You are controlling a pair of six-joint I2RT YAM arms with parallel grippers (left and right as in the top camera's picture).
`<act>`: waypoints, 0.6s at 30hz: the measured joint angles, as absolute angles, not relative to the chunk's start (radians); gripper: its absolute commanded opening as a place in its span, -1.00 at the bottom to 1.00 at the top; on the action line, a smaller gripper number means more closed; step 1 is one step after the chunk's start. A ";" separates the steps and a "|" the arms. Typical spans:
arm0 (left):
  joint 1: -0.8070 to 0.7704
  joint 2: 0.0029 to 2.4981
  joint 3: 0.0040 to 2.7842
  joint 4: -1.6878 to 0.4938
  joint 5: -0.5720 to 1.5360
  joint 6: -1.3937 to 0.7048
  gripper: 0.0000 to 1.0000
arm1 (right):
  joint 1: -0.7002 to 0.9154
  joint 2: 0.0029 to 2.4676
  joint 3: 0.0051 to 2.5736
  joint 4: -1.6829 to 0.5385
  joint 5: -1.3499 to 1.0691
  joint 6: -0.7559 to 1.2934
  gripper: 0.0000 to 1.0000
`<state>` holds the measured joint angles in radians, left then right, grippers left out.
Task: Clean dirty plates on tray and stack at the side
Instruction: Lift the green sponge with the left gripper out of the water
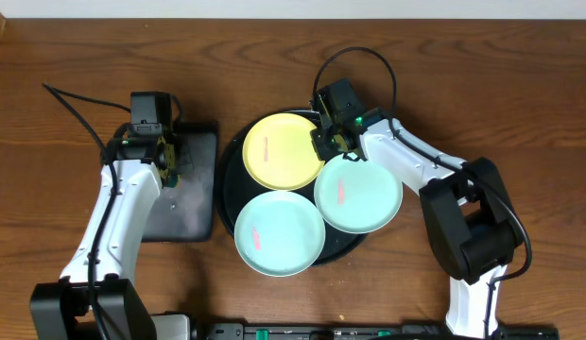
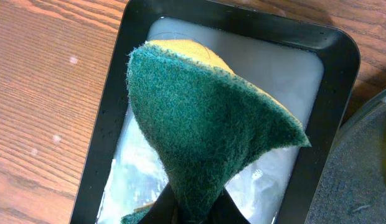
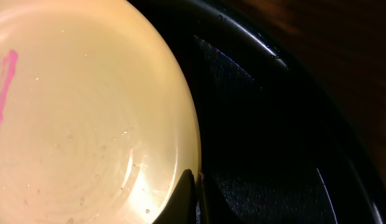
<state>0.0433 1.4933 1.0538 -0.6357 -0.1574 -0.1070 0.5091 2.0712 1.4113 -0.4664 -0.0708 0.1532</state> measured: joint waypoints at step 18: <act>0.043 1.493 1.054 -0.630 -0.157 -0.107 -0.85 | 0.509 2.071 1.411 -0.466 -0.071 0.153 -0.98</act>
<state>0.0433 1.4933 1.0538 -0.6296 -0.1574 -0.1070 0.5091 2.0712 1.4113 -0.4664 -0.0711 0.1532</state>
